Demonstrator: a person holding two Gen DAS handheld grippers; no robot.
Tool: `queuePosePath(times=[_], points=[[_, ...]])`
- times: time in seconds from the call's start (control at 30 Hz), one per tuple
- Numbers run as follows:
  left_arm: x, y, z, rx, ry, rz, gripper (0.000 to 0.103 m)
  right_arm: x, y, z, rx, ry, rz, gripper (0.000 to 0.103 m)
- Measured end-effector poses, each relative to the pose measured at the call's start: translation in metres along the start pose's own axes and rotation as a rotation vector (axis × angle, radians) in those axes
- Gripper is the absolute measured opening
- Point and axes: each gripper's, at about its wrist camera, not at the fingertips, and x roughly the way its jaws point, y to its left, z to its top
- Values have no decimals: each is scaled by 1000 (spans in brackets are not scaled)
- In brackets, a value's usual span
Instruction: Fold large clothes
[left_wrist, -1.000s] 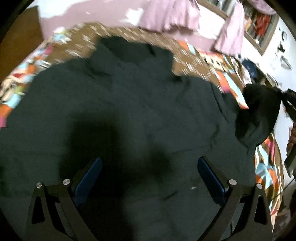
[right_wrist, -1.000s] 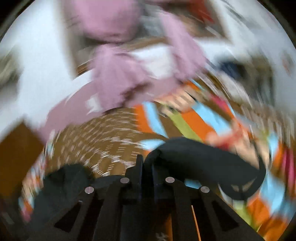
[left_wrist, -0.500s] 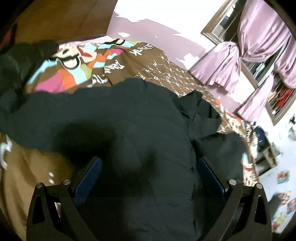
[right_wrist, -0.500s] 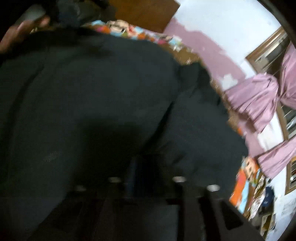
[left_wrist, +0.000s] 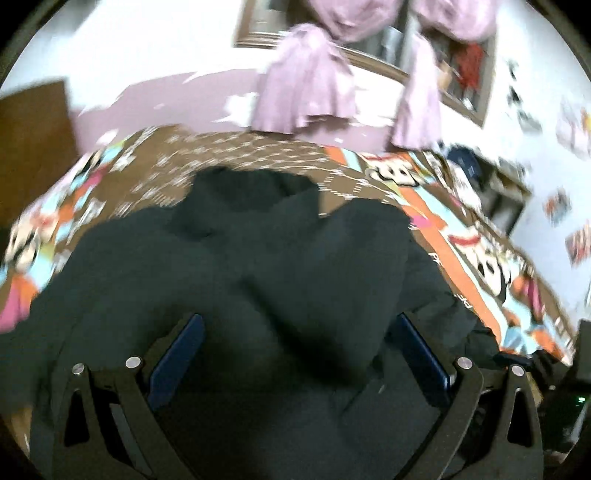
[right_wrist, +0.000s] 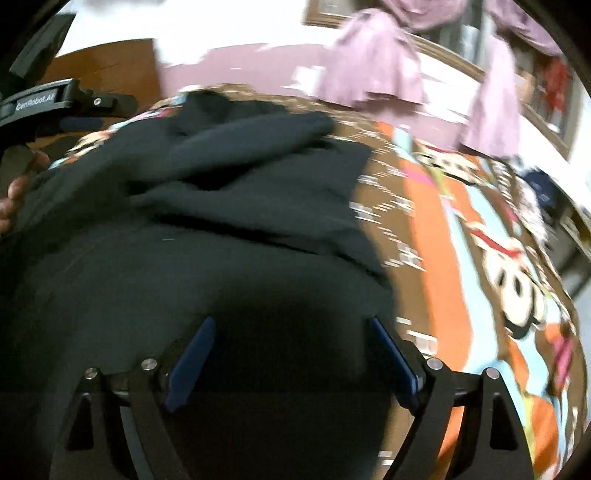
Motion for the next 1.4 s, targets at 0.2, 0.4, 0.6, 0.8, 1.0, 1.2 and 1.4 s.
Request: queuePosePath(times=[0.2,0.4,0.6,0.8,1.0,1.2,1.4], points=[[92,-66,23,124,99,52,100,-15,-25,-13,72,-45,-28,84],[134,-80,11,220,156,164,21,-41,-41,-45,61,-87,-16,84],[68,-50,11,132,9,161,5,-48,-35,-47,59,-124,-29,84],[-25,32,-15,-145,17,99,5,-47,-13,-44,-17,-151,-26,85],[-72,97,-60,-266,82,134,7,-39,14,-44,-116,-159,-31,85],[-112,148,-96,-452,131,46,53,-31,32,-28,-132,-185,-29,85],[-141,144,-70,-349,-53,159,70,-5,61,35,-65,-176,30,93]])
